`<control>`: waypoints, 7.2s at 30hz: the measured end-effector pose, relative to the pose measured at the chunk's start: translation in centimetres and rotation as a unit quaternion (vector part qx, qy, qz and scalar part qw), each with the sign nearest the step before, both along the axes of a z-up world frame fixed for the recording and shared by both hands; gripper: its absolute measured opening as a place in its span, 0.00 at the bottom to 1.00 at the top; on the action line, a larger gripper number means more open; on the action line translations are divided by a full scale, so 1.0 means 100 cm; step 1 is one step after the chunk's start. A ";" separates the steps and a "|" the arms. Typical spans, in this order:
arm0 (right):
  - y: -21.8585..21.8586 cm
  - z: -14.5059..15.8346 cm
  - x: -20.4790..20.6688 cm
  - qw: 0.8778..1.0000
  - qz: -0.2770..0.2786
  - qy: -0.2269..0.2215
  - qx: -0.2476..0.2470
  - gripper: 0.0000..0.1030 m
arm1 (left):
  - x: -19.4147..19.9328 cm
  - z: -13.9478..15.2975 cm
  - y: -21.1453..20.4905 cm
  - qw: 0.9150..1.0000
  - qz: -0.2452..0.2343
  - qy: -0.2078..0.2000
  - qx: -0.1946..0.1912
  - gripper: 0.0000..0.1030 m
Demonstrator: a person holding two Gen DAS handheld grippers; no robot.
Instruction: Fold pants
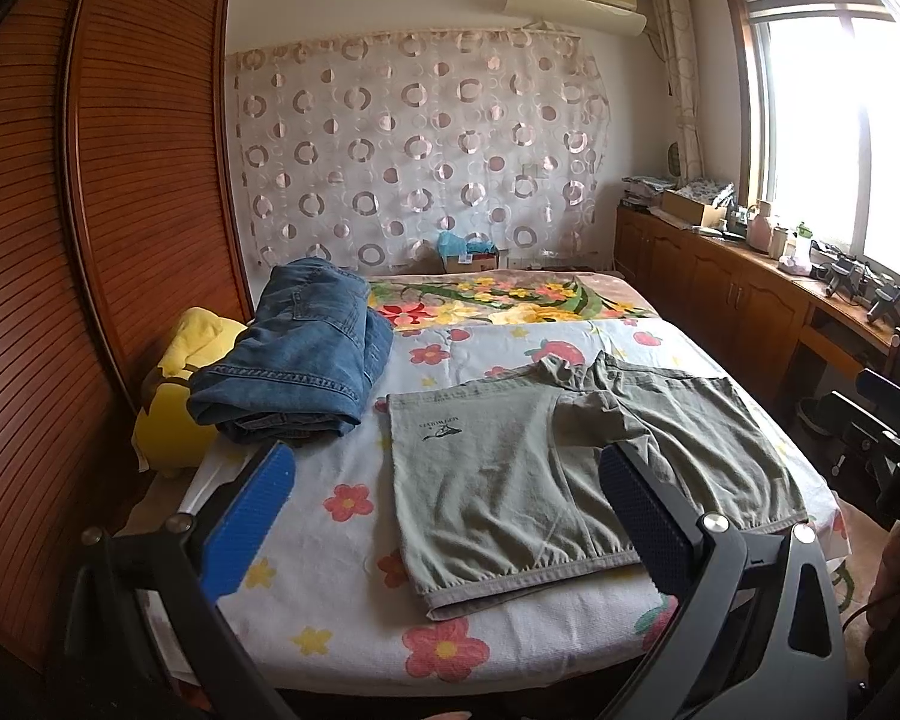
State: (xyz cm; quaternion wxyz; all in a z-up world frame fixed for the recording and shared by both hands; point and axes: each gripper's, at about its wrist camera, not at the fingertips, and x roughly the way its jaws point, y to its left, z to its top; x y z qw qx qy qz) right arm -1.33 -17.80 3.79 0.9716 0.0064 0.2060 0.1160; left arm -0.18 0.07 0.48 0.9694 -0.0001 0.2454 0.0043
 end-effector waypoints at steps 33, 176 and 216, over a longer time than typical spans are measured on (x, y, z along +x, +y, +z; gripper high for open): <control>0.000 0.000 0.000 1.000 0.000 0.001 -0.001 1.00 | -0.002 0.004 0.002 1.000 0.001 -0.002 0.000 0.99; -0.032 -0.099 0.068 0.992 0.046 0.115 -0.016 0.41 | 0.104 -0.061 -0.040 0.974 -0.178 0.143 -0.006 0.29; 0.090 -0.136 0.111 0.963 0.190 0.185 -0.048 0.43 | 0.074 -0.114 0.007 0.974 -0.145 0.175 -0.022 0.52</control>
